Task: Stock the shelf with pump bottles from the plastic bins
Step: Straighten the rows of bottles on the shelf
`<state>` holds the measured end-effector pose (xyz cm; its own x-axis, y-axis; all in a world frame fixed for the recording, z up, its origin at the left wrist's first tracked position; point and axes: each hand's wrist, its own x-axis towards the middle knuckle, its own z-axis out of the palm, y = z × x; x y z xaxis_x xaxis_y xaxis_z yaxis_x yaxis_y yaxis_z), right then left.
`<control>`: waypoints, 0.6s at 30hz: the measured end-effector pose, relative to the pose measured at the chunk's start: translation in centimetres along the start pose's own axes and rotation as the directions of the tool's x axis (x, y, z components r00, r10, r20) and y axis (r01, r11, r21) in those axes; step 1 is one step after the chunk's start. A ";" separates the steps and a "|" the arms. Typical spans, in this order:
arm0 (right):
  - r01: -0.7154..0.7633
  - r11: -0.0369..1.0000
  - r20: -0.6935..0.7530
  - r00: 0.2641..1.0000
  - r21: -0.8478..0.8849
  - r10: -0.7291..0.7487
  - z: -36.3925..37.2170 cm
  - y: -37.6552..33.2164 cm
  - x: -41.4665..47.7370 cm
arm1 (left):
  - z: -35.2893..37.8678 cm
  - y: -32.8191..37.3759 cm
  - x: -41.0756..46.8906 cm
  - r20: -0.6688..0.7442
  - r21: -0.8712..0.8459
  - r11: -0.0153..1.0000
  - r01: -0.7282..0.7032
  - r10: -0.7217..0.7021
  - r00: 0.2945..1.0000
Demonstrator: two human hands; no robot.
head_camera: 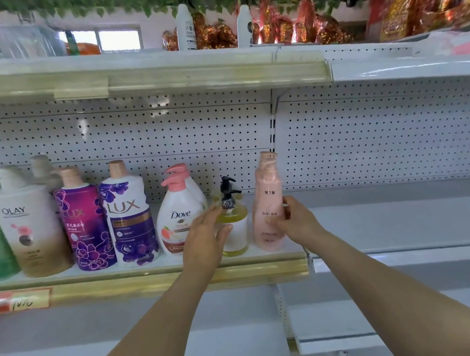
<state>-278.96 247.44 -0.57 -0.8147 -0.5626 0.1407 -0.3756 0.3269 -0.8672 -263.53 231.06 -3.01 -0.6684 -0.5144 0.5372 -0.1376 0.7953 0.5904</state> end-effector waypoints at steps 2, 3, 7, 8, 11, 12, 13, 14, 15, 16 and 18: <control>0.003 1.000 0.011 1.000 -0.005 -0.003 0.0 0.0 0.1 | 0.0 0.0 -0.1 0.007 0.005 1.000 -0.005 0.004 1.000; 0.002 1.000 0.013 1.000 0.000 -0.002 0.1 0.1 0.1 | 0.0 0.0 -0.2 0.015 0.009 1.000 -0.007 0.007 1.000; -0.005 1.000 0.015 1.000 0.027 0.005 0.1 0.3 0.2 | -0.1 -0.1 -0.5 0.030 0.007 1.000 -0.004 0.004 1.000; -0.006 0.999 0.018 1.000 0.031 0.005 0.2 0.3 0.3 | -0.1 -0.2 -0.5 0.031 0.006 1.000 -0.006 0.006 1.000; -0.009 0.999 0.011 1.000 0.032 0.009 0.2 0.3 0.3 | -0.1 -0.3 -0.5 0.047 0.000 1.000 -0.003 0.003 0.999; -0.002 1.000 0.007 1.000 0.029 0.002 0.1 0.4 0.3 | -0.1 -0.3 -0.5 0.053 -0.005 1.000 -0.002 0.003 0.999; 0.009 1.000 0.010 1.000 0.025 -0.010 0.0 0.5 0.3 | -0.1 -0.4 -0.5 0.056 -0.008 1.000 -0.004 0.004 0.998; 0.018 1.000 0.025 1.000 0.024 -0.018 -0.2 0.5 0.3 | -0.1 -0.5 -0.5 0.058 -0.010 1.000 -0.005 0.006 0.998; 0.019 0.999 0.053 0.998 0.026 -0.020 -0.5 0.6 0.3 | -0.2 -0.5 -0.4 0.059 -0.011 1.000 -0.007 0.007 0.998; 0.015 1.000 0.087 0.996 0.026 -0.017 -0.8 0.6 0.4 | -0.2 -0.6 -0.4 0.060 -0.012 1.000 -0.008 0.009 0.998; 0.001 1.000 0.146 0.989 0.010 -0.002 -1.3 0.7 0.7 | -0.1 -0.7 -0.4 0.061 -0.007 1.000 -0.013 0.014 0.998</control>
<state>-280.33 248.28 -0.45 -0.7404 -0.6683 0.0713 -0.3717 0.3189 -0.8719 -263.09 230.65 -3.60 -0.7136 -0.4829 0.5075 -0.1236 0.7999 0.5873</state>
